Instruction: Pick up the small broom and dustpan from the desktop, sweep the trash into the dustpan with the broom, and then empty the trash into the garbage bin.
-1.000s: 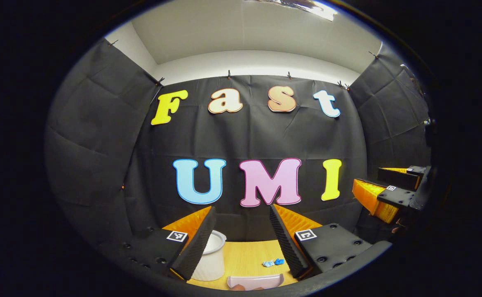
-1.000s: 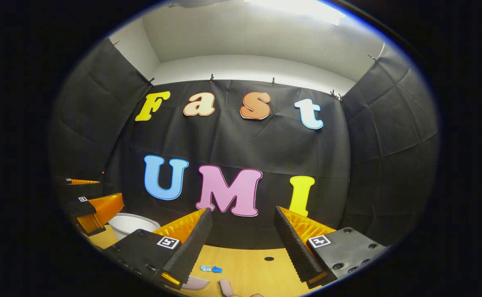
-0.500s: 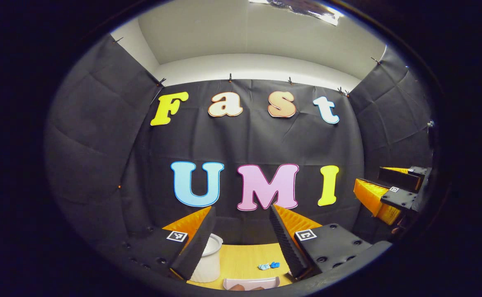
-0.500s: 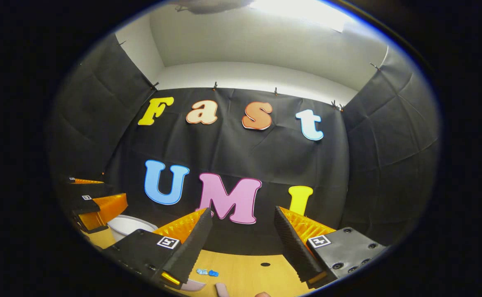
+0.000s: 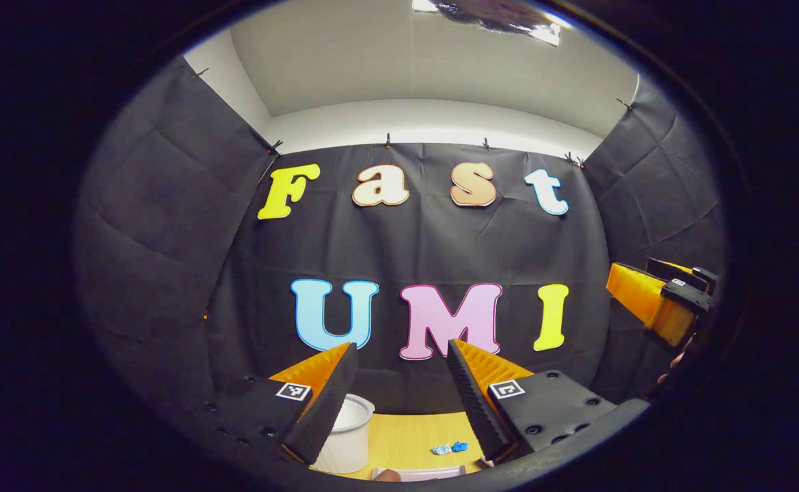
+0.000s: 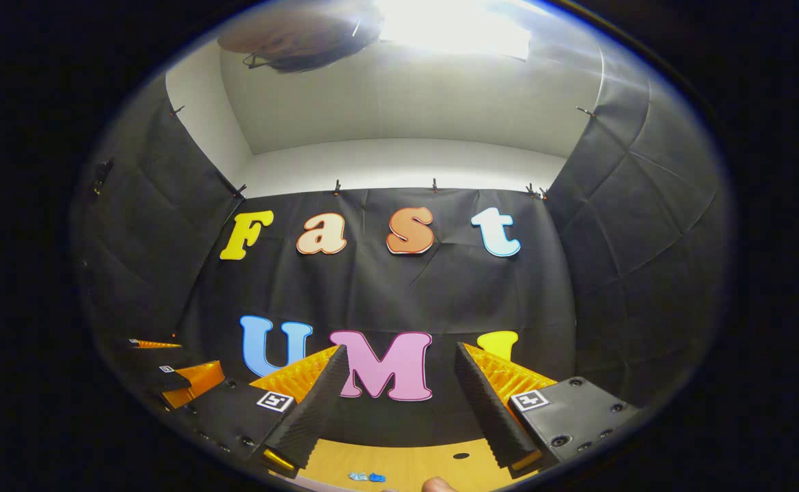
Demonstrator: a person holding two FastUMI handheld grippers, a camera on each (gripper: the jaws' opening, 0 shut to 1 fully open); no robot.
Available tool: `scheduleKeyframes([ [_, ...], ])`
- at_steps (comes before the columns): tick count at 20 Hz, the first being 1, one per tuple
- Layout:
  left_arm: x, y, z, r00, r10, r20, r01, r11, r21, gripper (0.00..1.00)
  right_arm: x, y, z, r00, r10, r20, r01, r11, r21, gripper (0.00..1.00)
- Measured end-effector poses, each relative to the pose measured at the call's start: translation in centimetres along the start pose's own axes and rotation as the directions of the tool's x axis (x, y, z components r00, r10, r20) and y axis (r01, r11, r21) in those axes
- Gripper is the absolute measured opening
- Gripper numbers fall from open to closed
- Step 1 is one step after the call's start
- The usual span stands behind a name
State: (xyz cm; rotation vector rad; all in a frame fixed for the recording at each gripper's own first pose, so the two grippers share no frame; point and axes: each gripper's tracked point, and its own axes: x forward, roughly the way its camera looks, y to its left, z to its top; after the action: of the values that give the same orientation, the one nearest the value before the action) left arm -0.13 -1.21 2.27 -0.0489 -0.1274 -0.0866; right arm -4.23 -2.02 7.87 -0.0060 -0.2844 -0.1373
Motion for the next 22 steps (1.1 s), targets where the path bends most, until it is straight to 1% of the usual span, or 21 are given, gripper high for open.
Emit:
scheduleKeyframes([
  [1,-0.1,-0.3,-0.1,1.000,-0.013,-0.002,0.013,1.000,-0.009,0.77,0.0,0.5,-0.5,1.000,0.016,-0.022,-0.016,1.000,-0.013,0.99],
  [2,-0.1,-0.7,-0.3,0.999,-0.035,-0.005,0.034,0.999,-0.025,0.77,-0.2,1.3,-1.2,0.998,0.032,-0.047,-0.033,0.999,-0.029,0.96],
  [3,-0.3,-1.1,-0.5,0.998,-0.055,-0.009,0.054,0.998,-0.043,0.77,-0.4,1.5,-2.1,0.996,0.035,-0.082,-0.039,0.998,-0.051,0.96],
  [4,-0.3,-0.9,-0.8,0.998,-0.058,-0.017,0.057,0.997,-0.052,0.77,-0.5,1.3,-3.0,0.993,0.025,-0.115,-0.034,0.997,-0.076,0.96],
  [6,-0.4,-0.1,-1.5,0.998,-0.046,-0.040,0.044,0.998,-0.032,0.77,-0.7,1.0,-4.2,0.985,-0.001,-0.172,-0.021,0.992,-0.126,0.96],
  [7,-0.6,0.6,-1.5,0.999,-0.026,-0.038,0.026,1.000,0.001,0.77,-1.0,1.4,-4.5,0.980,0.006,-0.198,-0.029,0.993,-0.112,0.96],
  [8,-0.7,1.3,-1.2,1.000,-0.010,-0.021,0.010,0.999,0.034,0.77,-1.4,2.1,-4.9,0.974,0.013,-0.224,-0.031,0.997,-0.076,0.99],
  [9,-0.9,1.6,-0.9,1.000,-0.012,-0.004,0.012,0.998,0.055,0.77,-1.6,2.3,-5.1,0.970,0.005,-0.243,-0.016,0.999,-0.043,0.96],
  [10,-1.2,1.3,-1.2,1.000,-0.028,0.002,0.028,0.998,0.062,0.77,-1.8,2.0,-5.5,0.965,-0.013,-0.261,0.004,0.999,-0.036,0.96],
  [11,-1.4,1.0,-1.8,0.998,-0.057,-0.009,0.057,0.997,0.059,0.77,-2.0,1.7,-6.3,0.958,-0.035,-0.286,0.020,0.998,-0.053,0.99],
  [12,-1.8,0.7,-2.8,0.996,-0.087,-0.034,0.089,0.994,0.060,0.77,-2.3,1.7,-7.4,0.949,-0.042,-0.314,0.018,0.997,-0.081,0.98],
  [13,-2.2,0.8,-3.6,0.993,-0.107,-0.054,0.110,0.992,0.067,0.77,-2.5,1.9,-8.1,0.938,-0.045,-0.343,0.007,0.994,-0.110,0.94],
  [14,-2.4,1.4,-3.8,0.991,-0.114,-0.063,0.119,0.990,0.077,0.77,-2.4,1.9,-8.8,0.930,-0.053,-0.364,0.002,0.990,-0.139,0.91],
  [16,-2.6,2.0,-5.6,0.986,-0.122,-0.110,0.130,0.989,0.069,0.77,-2.4,1.3,-9.9,0.915,-0.079,-0.396,0.018,0.988,-0.156,0.91],
  [17,-2.7,2.0,-7.0,0.979,-0.136,-0.153,0.145,0.988,0.047,0.77,-2.4,1.1,-10.6,0.905,-0.090,-0.415,0.027,0.988,-0.154,0.94],
  [19,-2.9,1.5,-9.7,0.953,-0.173,-0.247,0.178,0.984,-0.003,0.77,-2.5,0.5,-12.4,0.887,-0.102,-0.451,0.035,0.987,-0.154,0.94],
  [20,-2.9,1.3,-11.1,0.934,-0.201,-0.295,0.205,0.979,-0.017,0.77,-2.4,0.2,-13.5,0.876,-0.107,-0.470,0.036,0.987,-0.157,0.94],
  [21,-3.2,0.5,-12.8,0.907,-0.241,-0.346,0.247,0.969,-0.027,0.77,-2.3,-0.2,-14.9,0.863,-0.108,-0.493,0.034,0.987,-0.157,0.91],
  [22,-3.5,0.0,-14.6,0.881,-0.263,-0.392,0.271,0.962,-0.037,0.77,-2.3,-0.6,-16.3,0.846,-0.109,-0.522,0.032,0.988,-0.154,0.94],
])
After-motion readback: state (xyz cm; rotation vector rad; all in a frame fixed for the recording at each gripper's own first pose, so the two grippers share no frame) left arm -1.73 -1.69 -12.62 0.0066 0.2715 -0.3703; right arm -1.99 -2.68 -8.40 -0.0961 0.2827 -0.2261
